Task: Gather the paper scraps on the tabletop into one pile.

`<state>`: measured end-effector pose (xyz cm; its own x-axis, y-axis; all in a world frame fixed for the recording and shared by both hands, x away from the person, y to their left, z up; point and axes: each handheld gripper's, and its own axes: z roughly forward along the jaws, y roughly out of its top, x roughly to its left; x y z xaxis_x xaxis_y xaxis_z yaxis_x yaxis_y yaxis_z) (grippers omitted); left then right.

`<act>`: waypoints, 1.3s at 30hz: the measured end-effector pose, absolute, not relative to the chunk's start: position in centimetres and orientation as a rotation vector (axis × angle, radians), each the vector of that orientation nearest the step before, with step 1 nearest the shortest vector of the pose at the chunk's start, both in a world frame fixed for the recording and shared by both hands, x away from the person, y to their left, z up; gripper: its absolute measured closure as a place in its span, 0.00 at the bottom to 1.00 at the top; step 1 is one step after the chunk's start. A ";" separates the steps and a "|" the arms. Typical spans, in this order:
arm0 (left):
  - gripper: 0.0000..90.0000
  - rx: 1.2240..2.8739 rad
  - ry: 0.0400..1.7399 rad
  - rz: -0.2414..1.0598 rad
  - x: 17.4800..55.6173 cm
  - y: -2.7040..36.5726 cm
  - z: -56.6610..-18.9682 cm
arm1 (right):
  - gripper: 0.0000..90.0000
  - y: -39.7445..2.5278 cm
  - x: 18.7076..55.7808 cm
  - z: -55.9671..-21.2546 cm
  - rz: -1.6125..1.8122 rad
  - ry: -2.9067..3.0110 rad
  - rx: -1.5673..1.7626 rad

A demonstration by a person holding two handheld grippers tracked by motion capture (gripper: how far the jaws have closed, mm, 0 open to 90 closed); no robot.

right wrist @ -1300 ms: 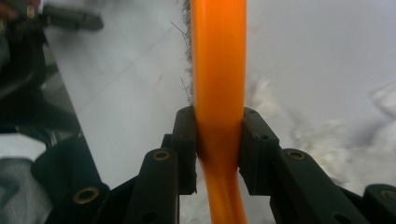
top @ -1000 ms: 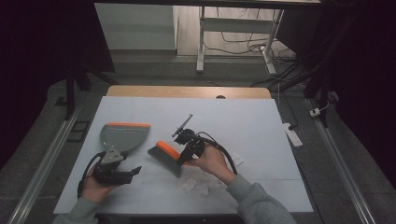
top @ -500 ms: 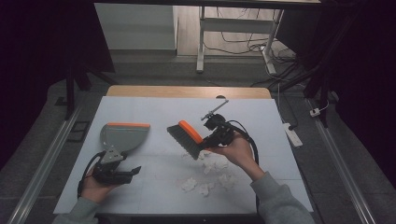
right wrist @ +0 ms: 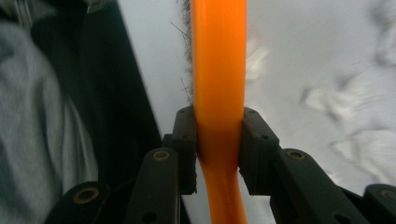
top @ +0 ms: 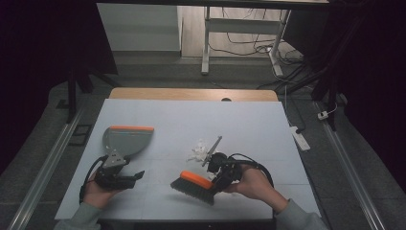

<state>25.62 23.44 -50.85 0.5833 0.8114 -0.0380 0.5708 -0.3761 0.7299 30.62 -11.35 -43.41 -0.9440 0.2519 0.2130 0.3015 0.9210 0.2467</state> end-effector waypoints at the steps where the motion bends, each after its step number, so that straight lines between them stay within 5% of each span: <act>1: 0.29 2.092 1.095 0.428 25.6 23.4 -50.8 | 0.78 -11.2 30.4 -43.6 -0.398 -2.908 -0.410; 11: 0.29 2.097 1.096 0.426 25.6 23.5 -51.0 | 0.78 -9.9 31.1 -45.0 -0.262 -3.034 -0.354; 24: 0.29 2.095 1.100 0.421 25.6 23.6 -51.1 | 0.78 -11.9 37.5 -43.4 -0.469 -3.096 -0.721; 39: 0.29 2.099 1.096 0.427 25.6 23.5 -51.0 | 0.78 -15.4 36.8 -40.1 -0.746 -3.016 -0.878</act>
